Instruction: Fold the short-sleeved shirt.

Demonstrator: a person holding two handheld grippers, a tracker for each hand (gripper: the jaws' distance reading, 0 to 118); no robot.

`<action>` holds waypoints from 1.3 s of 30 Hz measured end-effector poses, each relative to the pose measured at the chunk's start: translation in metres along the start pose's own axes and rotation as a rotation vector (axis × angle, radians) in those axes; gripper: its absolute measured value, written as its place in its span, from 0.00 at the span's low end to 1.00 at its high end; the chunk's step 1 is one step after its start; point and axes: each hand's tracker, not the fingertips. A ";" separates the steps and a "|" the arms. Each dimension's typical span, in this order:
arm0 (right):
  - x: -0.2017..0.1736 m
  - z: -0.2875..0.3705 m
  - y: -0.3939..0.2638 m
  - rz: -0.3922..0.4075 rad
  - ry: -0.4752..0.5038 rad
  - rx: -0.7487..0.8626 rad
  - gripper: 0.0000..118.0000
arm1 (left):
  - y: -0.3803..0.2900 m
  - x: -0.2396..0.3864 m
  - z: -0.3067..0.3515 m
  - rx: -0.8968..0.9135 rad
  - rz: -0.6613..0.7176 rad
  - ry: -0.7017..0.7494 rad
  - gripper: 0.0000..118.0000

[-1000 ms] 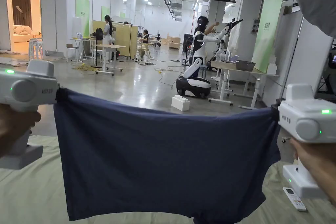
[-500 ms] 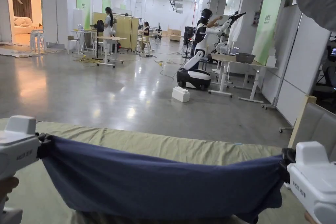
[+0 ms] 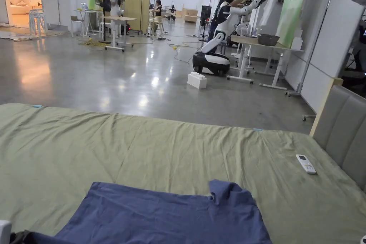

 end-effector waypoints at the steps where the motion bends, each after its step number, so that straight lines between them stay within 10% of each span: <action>1: -0.001 -0.001 -0.010 0.021 -0.005 0.021 0.03 | -0.011 0.000 -0.001 -0.021 -0.001 0.007 0.03; 22: -0.028 -0.019 -0.094 0.075 0.057 -0.388 0.04 | -0.110 -0.004 -0.046 -0.275 -0.052 -0.034 0.05; 26: -0.032 -0.022 -0.092 0.071 0.031 -0.413 0.37 | -0.110 -0.003 -0.047 -0.286 -0.048 -0.019 0.17; 30: -0.027 -0.012 -0.067 -0.003 0.022 -0.319 0.68 | -0.091 -0.002 -0.041 -0.259 -0.043 -0.001 0.64; 39: -0.041 -0.006 0.025 -0.132 -0.016 0.076 0.76 | -0.014 0.044 -0.027 0.034 -0.019 -0.041 0.64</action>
